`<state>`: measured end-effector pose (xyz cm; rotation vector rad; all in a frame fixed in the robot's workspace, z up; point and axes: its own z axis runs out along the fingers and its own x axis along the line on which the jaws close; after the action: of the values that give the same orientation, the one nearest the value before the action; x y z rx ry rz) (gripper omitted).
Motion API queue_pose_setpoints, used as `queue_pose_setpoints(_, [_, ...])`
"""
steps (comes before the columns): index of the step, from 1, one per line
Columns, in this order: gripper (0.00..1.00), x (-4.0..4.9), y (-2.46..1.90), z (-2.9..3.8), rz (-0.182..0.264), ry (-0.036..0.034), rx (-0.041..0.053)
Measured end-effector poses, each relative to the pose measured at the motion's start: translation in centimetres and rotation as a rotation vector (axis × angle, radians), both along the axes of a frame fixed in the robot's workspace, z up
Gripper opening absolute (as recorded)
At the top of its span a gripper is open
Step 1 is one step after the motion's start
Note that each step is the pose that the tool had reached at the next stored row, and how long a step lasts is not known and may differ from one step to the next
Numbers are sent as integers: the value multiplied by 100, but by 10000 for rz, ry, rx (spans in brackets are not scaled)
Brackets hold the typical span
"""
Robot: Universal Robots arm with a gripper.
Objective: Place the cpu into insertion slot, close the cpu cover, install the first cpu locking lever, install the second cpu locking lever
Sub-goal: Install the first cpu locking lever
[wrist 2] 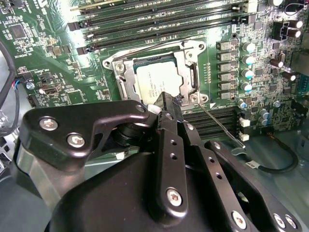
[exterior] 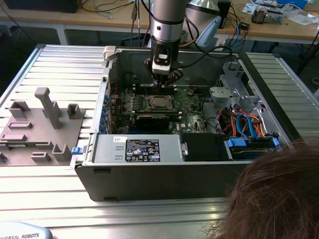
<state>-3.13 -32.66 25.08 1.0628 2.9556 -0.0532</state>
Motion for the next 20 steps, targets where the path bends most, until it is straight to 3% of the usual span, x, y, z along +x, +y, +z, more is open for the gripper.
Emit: queue_pose_setpoints(20, [11, 0, 0, 0, 397, 0, 0])
